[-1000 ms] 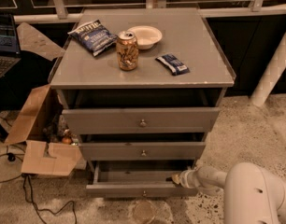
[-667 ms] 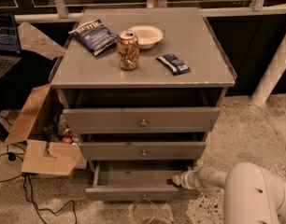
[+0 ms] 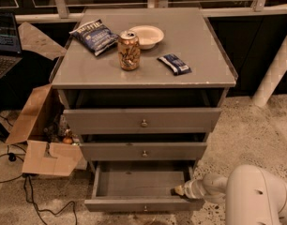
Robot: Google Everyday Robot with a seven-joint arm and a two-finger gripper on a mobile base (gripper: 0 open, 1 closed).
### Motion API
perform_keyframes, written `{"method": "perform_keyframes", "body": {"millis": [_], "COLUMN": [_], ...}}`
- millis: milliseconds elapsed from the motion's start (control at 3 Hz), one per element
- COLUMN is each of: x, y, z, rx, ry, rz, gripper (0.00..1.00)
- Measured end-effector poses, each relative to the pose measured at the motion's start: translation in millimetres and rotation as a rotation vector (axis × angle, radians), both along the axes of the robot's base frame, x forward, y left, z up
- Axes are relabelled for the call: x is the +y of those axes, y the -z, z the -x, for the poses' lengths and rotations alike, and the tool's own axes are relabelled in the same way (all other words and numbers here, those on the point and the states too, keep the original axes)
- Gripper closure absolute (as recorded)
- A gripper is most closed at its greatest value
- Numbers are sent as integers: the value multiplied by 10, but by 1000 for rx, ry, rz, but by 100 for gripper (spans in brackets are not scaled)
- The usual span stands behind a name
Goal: Open bottom drawer
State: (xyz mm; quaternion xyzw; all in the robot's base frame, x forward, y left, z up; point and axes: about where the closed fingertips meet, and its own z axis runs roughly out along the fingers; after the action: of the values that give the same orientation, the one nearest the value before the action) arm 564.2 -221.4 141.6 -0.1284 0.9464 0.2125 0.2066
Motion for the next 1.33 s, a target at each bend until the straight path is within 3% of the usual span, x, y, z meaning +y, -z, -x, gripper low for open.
{"method": "perform_keyframes", "body": {"millis": [333, 667, 1333], "x": [23, 17, -14], "y": [28, 52, -82], "z": [39, 64, 15], "rx": [6, 9, 19], "ry": [1, -1, -20], "rz": [2, 7, -21], "gripper": [100, 83, 36]}}
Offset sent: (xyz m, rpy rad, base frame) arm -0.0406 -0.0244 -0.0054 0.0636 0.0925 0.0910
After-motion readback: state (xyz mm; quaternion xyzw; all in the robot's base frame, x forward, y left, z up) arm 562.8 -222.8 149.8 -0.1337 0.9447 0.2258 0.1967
